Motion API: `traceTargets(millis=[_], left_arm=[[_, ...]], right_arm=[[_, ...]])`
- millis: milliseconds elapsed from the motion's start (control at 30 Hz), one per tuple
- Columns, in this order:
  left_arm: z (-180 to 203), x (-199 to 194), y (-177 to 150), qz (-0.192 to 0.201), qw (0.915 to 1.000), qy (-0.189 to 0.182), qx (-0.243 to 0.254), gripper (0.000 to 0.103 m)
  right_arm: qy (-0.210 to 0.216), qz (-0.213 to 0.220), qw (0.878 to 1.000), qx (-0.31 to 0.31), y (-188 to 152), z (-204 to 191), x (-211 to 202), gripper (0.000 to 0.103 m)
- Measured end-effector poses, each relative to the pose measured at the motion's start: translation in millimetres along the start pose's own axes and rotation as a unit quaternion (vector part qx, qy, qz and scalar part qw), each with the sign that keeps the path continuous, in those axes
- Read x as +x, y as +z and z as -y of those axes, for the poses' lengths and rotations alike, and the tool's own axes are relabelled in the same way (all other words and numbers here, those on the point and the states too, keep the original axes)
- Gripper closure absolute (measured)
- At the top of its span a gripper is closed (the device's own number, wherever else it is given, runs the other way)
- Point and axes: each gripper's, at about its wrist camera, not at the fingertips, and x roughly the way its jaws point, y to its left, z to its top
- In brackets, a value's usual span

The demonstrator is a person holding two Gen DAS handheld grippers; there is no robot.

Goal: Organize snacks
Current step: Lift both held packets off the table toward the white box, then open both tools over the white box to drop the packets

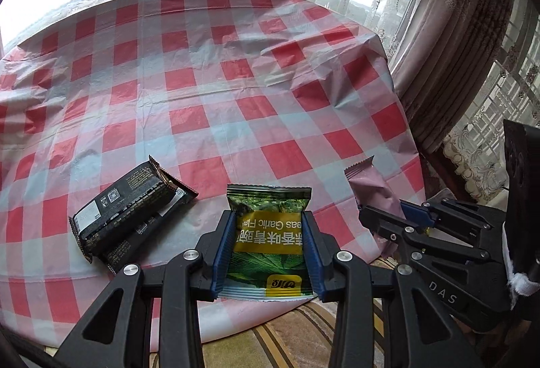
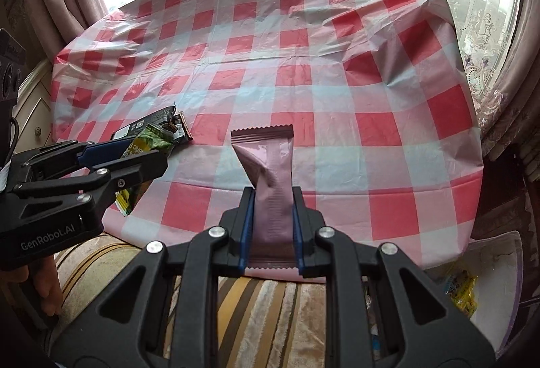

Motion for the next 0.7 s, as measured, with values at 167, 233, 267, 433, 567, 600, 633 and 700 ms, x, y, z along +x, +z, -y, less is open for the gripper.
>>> traceTargets(millis=[167, 233, 267, 433, 567, 600, 633, 700], left_arm=[[47, 9, 3, -0.017, 0.9983, -0.031, 0.047, 0.063], [65, 14, 4, -0.028, 0.9965, -0.048, 0.061, 0.063], [75, 17, 4, -0.032, 0.9956, -0.053, 0.071, 0.063], [122, 27, 1, -0.046, 0.989, -0.07, 0.122, 0.063], [152, 36, -3, -0.06, 0.9831, -0.08, 0.153, 0.063], [158, 39, -5, -0.064, 0.9817, -0.082, 0.16, 0.063], [165, 41, -6, -0.068, 0.9802, -0.084, 0.166, 0.063], [176, 45, -9, -0.079, 0.9769, -0.09, 0.177, 0.063]], right_arm=[[-0.017, 0.007, 0.999, 0.039, -18, 40, -19, 0.079], [-0.026, 0.01, 0.998, 0.054, -26, 57, -27, 0.079], [-0.03, 0.01, 0.998, 0.061, -30, 65, -31, 0.079], [-0.051, 0.012, 0.994, 0.099, -49, 105, -44, 0.079], [-0.065, 0.01, 0.99, 0.128, -67, 133, -50, 0.079], [-0.068, 0.009, 0.988, 0.136, -71, 139, -51, 0.079], [-0.071, 0.007, 0.987, 0.144, -77, 145, -52, 0.079], [-0.075, 0.001, 0.985, 0.158, -87, 156, -51, 0.079]])
